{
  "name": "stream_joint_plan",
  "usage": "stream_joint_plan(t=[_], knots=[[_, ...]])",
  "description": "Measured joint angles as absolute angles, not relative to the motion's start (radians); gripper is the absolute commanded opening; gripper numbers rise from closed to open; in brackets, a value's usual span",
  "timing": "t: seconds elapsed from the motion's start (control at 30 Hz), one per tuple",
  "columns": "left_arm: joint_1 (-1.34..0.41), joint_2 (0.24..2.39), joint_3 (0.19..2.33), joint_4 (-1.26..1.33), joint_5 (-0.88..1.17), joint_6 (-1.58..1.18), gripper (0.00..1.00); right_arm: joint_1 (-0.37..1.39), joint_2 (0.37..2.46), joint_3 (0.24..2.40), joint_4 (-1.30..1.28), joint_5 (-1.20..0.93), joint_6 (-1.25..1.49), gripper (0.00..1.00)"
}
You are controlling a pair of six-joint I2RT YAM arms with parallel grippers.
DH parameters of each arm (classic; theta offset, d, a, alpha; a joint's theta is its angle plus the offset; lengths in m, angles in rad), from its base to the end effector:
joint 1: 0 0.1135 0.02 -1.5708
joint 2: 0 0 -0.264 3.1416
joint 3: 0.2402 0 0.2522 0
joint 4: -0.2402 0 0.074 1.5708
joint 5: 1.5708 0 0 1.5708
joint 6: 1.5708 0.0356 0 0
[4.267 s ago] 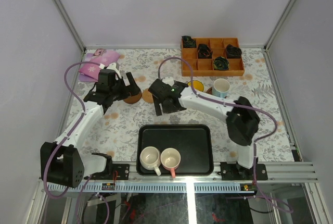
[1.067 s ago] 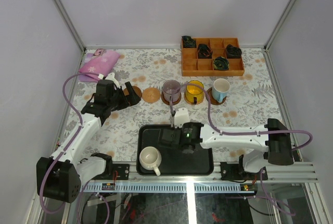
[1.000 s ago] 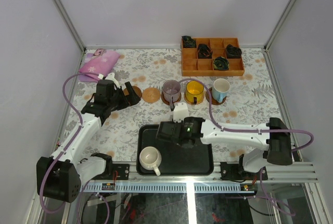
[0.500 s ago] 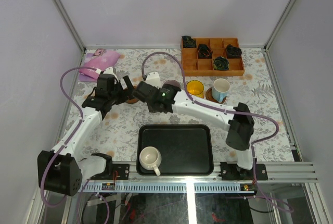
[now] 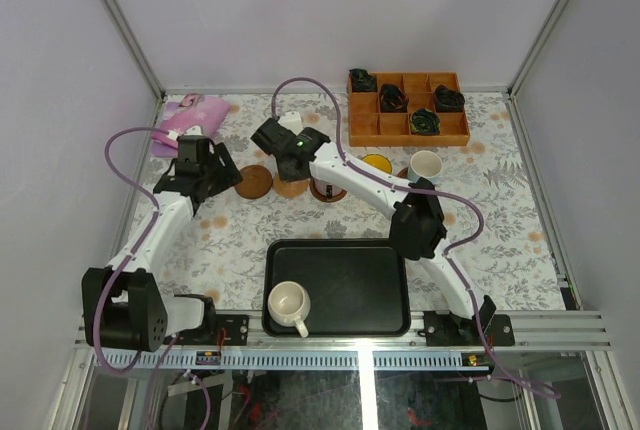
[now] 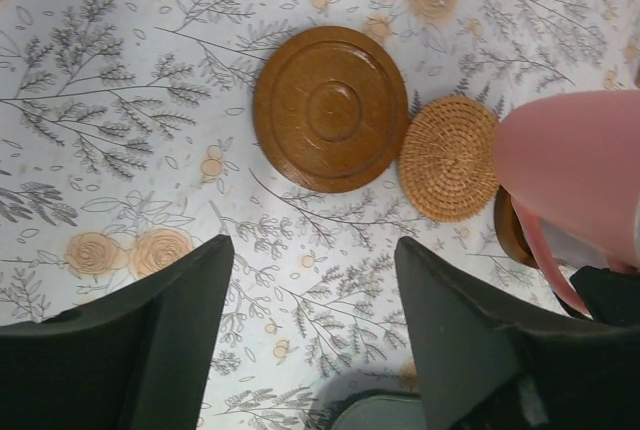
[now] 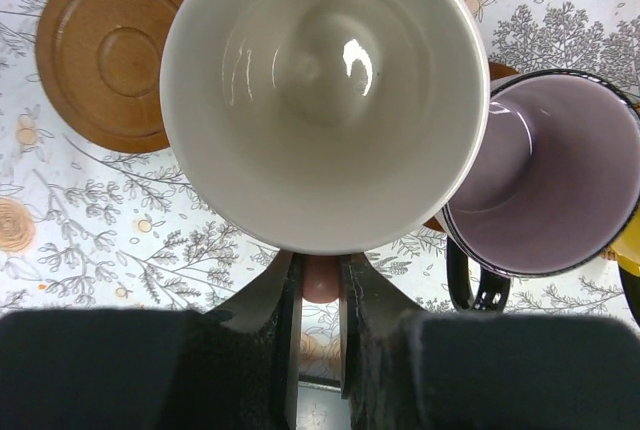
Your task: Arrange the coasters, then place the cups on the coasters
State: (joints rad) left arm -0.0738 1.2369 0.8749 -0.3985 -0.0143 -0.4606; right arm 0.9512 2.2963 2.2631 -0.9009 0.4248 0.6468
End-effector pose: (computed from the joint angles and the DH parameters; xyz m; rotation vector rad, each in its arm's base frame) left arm 0.2625 -0.0189 0.2567 -0.4577 2.2996 -0.2493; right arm 0.3054 0.4028 0.2773 -0.1950 2.3950 0.2056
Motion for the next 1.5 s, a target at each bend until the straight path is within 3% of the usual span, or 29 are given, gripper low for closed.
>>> stream_joint_plan(t=[1.5], knots=[[-0.05, 1.348, 0.906, -0.394, -0.003, -0.45, 0.66, 0.928, 2.362, 2.267, -0.9, 0.295, 0.673, 0.0]])
